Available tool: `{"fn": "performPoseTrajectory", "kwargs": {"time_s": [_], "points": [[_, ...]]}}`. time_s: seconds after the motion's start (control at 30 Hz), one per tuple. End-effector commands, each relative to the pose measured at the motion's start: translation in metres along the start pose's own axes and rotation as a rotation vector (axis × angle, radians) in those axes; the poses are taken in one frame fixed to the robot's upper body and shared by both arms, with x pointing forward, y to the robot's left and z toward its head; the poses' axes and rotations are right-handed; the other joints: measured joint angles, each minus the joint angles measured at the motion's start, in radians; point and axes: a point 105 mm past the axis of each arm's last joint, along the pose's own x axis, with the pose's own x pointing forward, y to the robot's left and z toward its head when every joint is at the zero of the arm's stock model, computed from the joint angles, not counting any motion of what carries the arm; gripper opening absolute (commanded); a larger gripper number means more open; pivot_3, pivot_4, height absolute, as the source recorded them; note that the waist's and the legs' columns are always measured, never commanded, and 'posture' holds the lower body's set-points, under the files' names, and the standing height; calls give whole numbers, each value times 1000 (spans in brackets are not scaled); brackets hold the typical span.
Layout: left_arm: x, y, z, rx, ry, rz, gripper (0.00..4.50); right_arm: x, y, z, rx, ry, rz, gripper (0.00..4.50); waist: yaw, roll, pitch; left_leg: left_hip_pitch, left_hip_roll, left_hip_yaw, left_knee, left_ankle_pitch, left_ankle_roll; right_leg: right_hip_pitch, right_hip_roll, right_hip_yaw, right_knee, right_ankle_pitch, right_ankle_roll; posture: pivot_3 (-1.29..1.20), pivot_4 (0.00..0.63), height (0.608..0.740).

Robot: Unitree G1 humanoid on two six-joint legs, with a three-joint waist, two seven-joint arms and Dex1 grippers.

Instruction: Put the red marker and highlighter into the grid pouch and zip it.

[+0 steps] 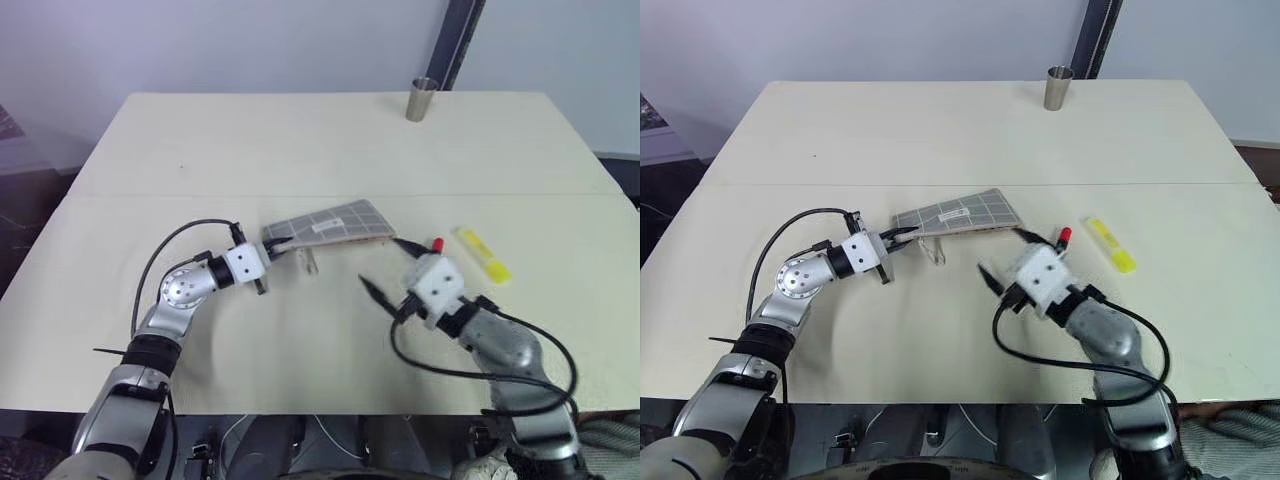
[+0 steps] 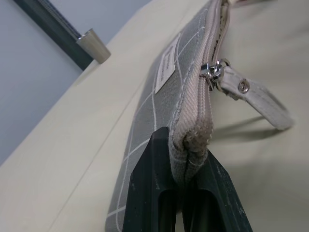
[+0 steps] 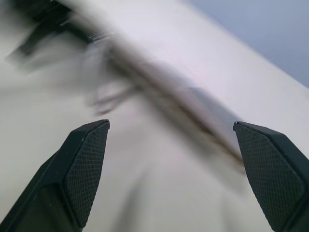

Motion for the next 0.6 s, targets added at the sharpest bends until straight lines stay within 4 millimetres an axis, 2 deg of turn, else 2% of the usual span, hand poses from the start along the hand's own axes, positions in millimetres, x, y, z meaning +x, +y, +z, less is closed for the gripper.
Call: {"fn": "performPoseTrajectory", "kwargs": {"time_s": [0.03, 0.13, 0.2, 0.3, 0.37, 0.43, 0.6], "points": [[-3, 14, 4, 34, -23, 28, 0, -11, -28, 15, 107, -51, -255, 4272, 4, 0, 0, 0, 0, 0, 0, 0, 0, 0, 0, 0, 0, -1, -2, 0, 150, 740], [-2, 16, 2, 31, -20, 33, 0, -17, -51, 2, 152, 11, -419, 4272, 9, 0, 0, 0, 1, 0, 0, 0, 0, 0, 0, 0, 0, -1, -3, 0, 150, 740], [3, 10, 3, 15, -37, 7, 0, -19, -66, -10, 139, 66, -450, 4272, 10, 0, 0, 0, 0, 0, 0, 0, 0, -1, 0, 0, -1, -1, -2, 0, 150, 740], [7, 7, 6, 19, -55, -13, 0, -26, -88, -30, 187, 161, -455, 4272, 14, 0, 0, 0, -1, 1, 0, 0, 0, 0, -1, 0, -3, 0, 1, 0, 150, 740], [8, 7, 5, 15, -57, -11, 0, -36, -106, -45, 183, 252, -395, 4272, 14, 1, 0, 0, -1, 0, -1, 0, 0, 0, -1, -1, -4, 1, 1, 0, 150, 740], [8, 6, 5, 12, -59, -14, 0, -47, -116, -53, 175, 305, -326, 4272, 13, 1, 1, -1, -1, 1, -1, 0, 1, 1, -1, -1, -5, 1, 1, 0, 150, 740], [8, 3, 4, 10, -62, -16, 0, -64, -139, -76, 271, 391, -333, 4272, 10, 1, 1, -1, 0, 1, -2, 0, 3, 4, -1, -1, -6, 1, 1, 0, 150, 740]]}}
